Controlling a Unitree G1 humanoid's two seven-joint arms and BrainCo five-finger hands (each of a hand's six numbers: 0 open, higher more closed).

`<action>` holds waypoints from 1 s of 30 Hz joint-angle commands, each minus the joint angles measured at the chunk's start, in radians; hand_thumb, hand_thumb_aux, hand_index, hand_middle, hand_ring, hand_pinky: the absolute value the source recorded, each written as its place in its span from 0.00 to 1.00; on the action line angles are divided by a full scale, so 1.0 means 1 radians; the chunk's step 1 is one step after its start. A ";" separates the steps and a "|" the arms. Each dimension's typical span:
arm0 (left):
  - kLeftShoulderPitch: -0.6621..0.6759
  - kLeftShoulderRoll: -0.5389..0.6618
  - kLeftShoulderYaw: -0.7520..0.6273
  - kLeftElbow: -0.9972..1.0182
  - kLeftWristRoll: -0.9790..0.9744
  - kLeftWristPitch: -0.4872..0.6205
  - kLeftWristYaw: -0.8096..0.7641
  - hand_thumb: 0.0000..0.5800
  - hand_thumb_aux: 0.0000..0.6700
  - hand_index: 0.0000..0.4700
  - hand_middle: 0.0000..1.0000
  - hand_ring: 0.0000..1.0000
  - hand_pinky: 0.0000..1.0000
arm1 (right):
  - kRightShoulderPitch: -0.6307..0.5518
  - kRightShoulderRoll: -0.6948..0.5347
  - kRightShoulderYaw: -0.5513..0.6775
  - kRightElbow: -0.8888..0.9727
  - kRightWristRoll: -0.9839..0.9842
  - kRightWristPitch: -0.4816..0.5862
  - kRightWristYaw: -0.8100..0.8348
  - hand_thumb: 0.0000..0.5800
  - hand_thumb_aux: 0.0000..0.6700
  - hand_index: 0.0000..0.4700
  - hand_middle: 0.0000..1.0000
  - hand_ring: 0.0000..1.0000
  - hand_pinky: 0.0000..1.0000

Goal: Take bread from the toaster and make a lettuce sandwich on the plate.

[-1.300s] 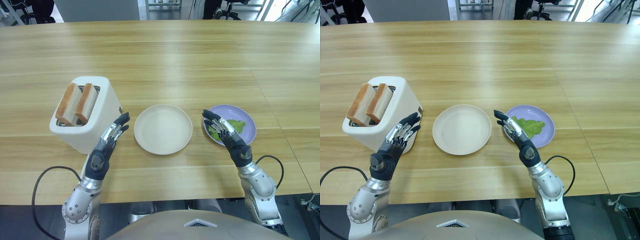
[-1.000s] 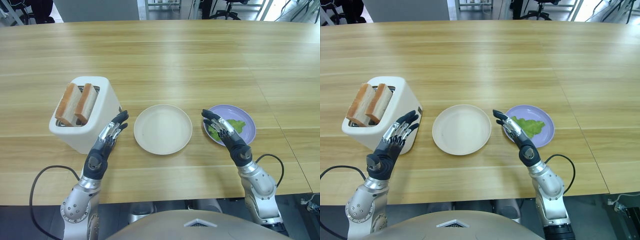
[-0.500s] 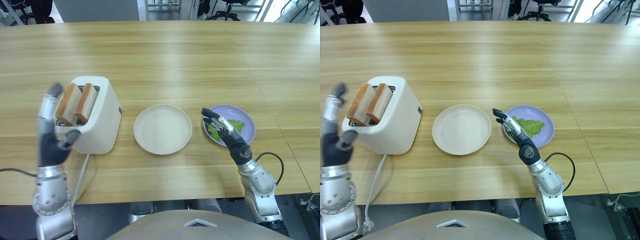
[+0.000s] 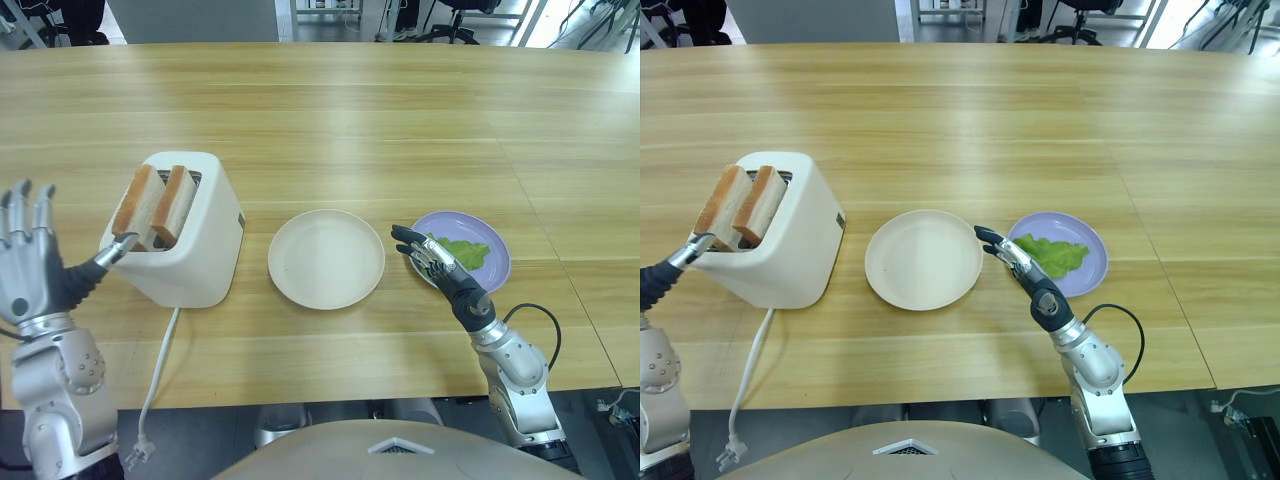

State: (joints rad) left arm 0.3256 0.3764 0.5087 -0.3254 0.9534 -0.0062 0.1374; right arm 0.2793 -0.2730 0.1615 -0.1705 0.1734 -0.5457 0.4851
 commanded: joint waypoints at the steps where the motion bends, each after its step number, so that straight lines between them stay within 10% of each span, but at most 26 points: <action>1: -0.004 0.021 -0.077 0.073 0.010 0.041 -0.024 0.00 0.00 0.00 0.00 0.00 0.00 | 0.000 -0.008 -0.009 -0.022 0.011 0.021 0.003 0.00 0.00 0.00 0.00 0.00 0.00; 7: -0.036 0.069 -0.143 0.119 0.008 0.084 -0.012 0.00 0.00 0.00 0.00 0.00 0.00 | 0.003 -0.013 -0.016 -0.036 -0.001 0.029 -0.006 0.00 0.00 0.00 0.00 0.00 0.00; 8: -0.042 0.076 -0.148 0.122 0.012 0.094 -0.005 0.86 0.62 0.61 0.00 0.00 0.00 | 0.002 -0.013 -0.018 -0.036 -0.007 0.029 -0.008 0.00 0.00 0.00 0.00 0.00 0.00; 10: -0.051 0.094 -0.155 0.130 0.004 0.101 0.000 1.00 1.00 0.98 0.00 0.00 0.00 | 0.001 -0.013 -0.021 -0.039 -0.014 0.034 -0.015 0.00 0.00 0.00 0.00 0.00 0.00; 22: -0.117 0.127 -0.166 0.098 -0.124 0.054 0.073 1.00 1.00 0.98 0.07 0.07 0.07 | -0.031 0.013 -0.048 -0.057 -0.224 0.176 -0.173 0.00 0.00 0.00 0.00 0.00 0.00; 23: -0.125 0.124 -0.160 0.085 -0.144 0.041 0.083 1.00 1.00 0.98 0.32 0.32 0.32 | -0.039 0.022 -0.058 -0.061 -0.236 0.207 -0.198 0.00 0.00 0.00 0.00 0.00 0.00; 25: -0.142 0.110 -0.142 0.059 -0.204 0.015 0.101 1.00 1.00 0.98 0.37 0.37 0.37 | -0.069 0.026 -0.083 -0.049 -0.287 0.243 -0.248 0.00 0.00 0.00 0.00 0.00 0.00; 27: -0.163 0.100 -0.116 0.026 -0.267 -0.013 0.120 1.00 1.00 0.98 0.92 0.92 0.92 | -0.110 -0.052 -0.089 -0.001 -0.471 0.222 -0.296 0.00 0.00 0.00 0.00 0.00 0.00; 30: -0.194 0.094 -0.055 -0.048 -0.337 -0.053 0.153 1.00 1.00 0.98 1.00 1.00 1.00 | -0.151 -0.221 -0.069 0.063 -0.882 0.272 -0.455 0.00 0.00 0.00 0.00 0.00 0.00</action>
State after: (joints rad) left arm 0.1468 0.4744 0.4114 -0.3207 0.6645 -0.0325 0.2673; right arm 0.1364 -0.4256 0.0906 -0.1627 -0.4680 -0.3144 0.1181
